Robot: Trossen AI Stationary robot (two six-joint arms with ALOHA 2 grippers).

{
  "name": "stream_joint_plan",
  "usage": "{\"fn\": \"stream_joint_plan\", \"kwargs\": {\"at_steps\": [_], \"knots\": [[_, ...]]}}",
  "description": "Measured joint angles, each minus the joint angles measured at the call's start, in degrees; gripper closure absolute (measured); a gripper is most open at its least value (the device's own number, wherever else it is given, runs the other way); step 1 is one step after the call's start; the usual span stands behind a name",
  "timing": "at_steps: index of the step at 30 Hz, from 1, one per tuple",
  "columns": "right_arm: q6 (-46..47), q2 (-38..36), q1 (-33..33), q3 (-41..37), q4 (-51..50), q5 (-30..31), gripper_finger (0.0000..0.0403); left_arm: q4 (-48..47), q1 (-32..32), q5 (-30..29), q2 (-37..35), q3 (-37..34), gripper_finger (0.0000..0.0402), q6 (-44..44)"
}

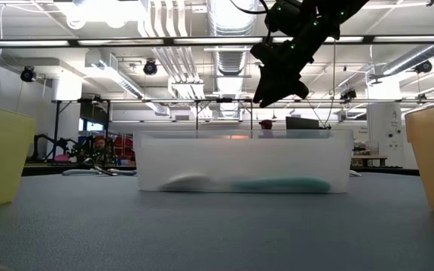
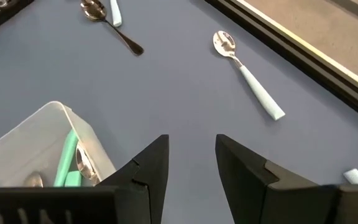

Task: Sort silverware by color (type)
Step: Put the light blue spoon into the yellow bin

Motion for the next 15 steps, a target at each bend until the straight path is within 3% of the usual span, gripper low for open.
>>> {"fn": "stream_joint_plan", "kwargs": {"at_steps": [4,8,15], "knots": [[-0.1,0.0,0.0,0.0,-0.1,0.0,0.028,-9.0,3.9,-11.3,-0.1,0.0,0.0313,-5.6],[-3.0,0.0,0.0,0.0,-0.1,0.0,0.028,-16.2,11.0,-12.4,-0.2,0.0,0.0313,-7.7],[-6.8,0.0,-0.1,0.0,-0.1,0.1,0.028,-12.3,27.6,-13.8,-0.2,0.0,0.0313,8.0]]}}
